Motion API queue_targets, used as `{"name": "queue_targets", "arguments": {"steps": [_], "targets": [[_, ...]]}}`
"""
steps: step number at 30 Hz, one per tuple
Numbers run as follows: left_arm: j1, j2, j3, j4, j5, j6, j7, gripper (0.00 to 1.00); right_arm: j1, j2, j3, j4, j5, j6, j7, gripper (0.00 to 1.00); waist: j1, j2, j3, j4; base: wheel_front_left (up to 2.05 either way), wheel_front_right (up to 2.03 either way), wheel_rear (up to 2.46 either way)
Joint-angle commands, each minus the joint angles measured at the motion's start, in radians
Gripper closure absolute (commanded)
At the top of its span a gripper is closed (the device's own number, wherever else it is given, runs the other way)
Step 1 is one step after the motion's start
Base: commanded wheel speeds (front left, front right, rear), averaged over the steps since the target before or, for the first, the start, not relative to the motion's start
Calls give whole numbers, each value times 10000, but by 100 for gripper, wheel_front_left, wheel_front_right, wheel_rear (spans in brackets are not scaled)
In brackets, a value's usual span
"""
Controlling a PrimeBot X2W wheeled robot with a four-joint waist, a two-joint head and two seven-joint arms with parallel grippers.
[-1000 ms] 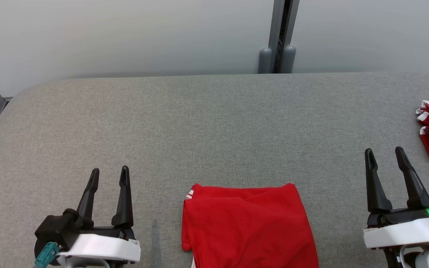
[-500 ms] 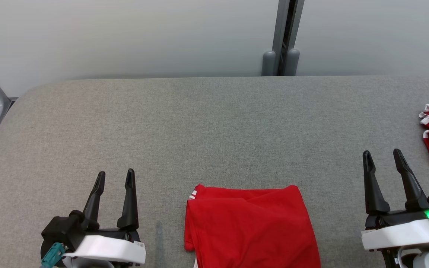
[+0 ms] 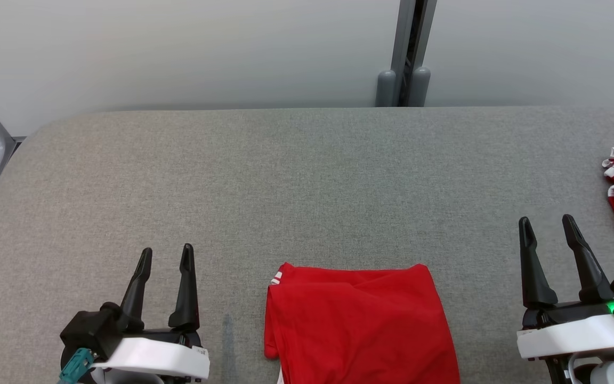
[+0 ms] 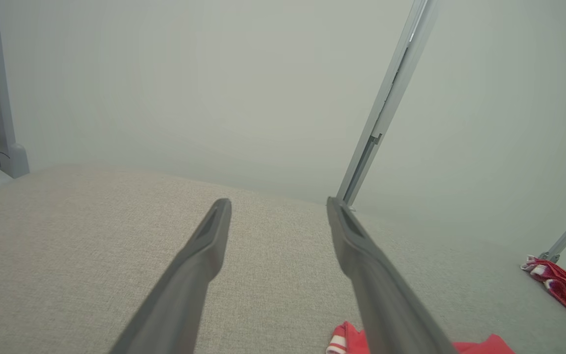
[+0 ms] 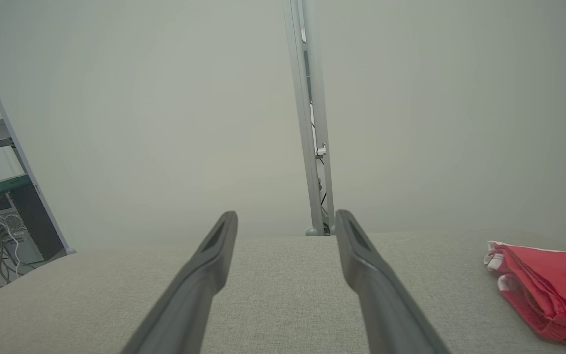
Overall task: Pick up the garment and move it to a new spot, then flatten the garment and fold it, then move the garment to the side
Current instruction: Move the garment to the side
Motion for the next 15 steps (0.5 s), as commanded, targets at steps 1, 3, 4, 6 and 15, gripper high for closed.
{"name": "queue_targets", "arguments": {"steps": [1, 3, 4, 6, 15], "targets": [[-146, 30, 1, -45, 18, 42, -35, 0, -29, -54, 0, 28, -6, -4, -70, 0, 0, 0, 46, 5, 0, 0, 0], [-181, 30, -31, -78, 17, 44, -35, 0, -64, -109, 28, 52, 50, -3, -70, 0, 0, 0, 139, 16, 0, 0, 0], [-194, 30, -47, -84, 8, 38, -35, 0, -77, -126, 37, 61, 70, -4, -69, 0, 0, 0, 187, 28, 0, 0, 0], [-228, 31, -74, -78, -25, 15, -35, 0, -56, -156, 112, 129, 102, -4, -69, 0, 0, 0, 314, 51, 0, 0, 0], [-621, 31, -194, -128, 99, -61, -35, 0, 275, -44, 879, 633, 632, -4, 319, 0, 0, 0, 985, 191, 0, 0, 0]]}}
